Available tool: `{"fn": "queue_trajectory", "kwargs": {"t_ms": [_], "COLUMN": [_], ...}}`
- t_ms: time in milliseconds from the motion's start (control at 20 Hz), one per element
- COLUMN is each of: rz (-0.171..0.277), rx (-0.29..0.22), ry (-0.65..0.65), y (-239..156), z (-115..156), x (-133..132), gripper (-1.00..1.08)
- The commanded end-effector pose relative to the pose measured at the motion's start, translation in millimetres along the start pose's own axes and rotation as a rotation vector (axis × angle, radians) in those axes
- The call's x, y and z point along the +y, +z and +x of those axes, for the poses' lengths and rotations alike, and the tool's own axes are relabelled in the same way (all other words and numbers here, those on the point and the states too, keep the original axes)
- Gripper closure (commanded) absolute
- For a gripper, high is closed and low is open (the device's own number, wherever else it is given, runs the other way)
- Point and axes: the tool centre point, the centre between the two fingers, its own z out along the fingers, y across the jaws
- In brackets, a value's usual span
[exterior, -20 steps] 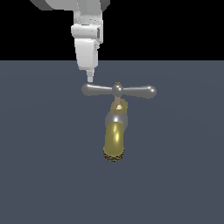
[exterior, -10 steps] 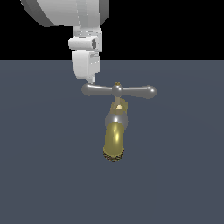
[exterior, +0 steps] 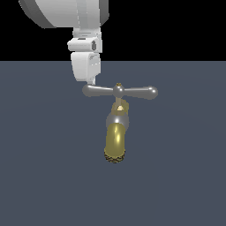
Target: Turn on the faucet by rotating a designated handle.
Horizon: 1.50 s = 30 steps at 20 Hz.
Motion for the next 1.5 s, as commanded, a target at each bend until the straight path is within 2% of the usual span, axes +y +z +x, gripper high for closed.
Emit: {"fn": "queue_trajectory", "kwargs": {"t_ms": [0, 1300, 1450], "rz": [0.000, 0.000, 0.007], "rx": [0.000, 0.000, 0.001], "ry": [0.000, 0.000, 0.005], "y": [-0.1, 0.0, -0.3], "z": [-0.9, -8.4, -3.7], "x": [6.4, 81.5, 78.0], "gripper": [1.08, 1.08, 1.08]}}
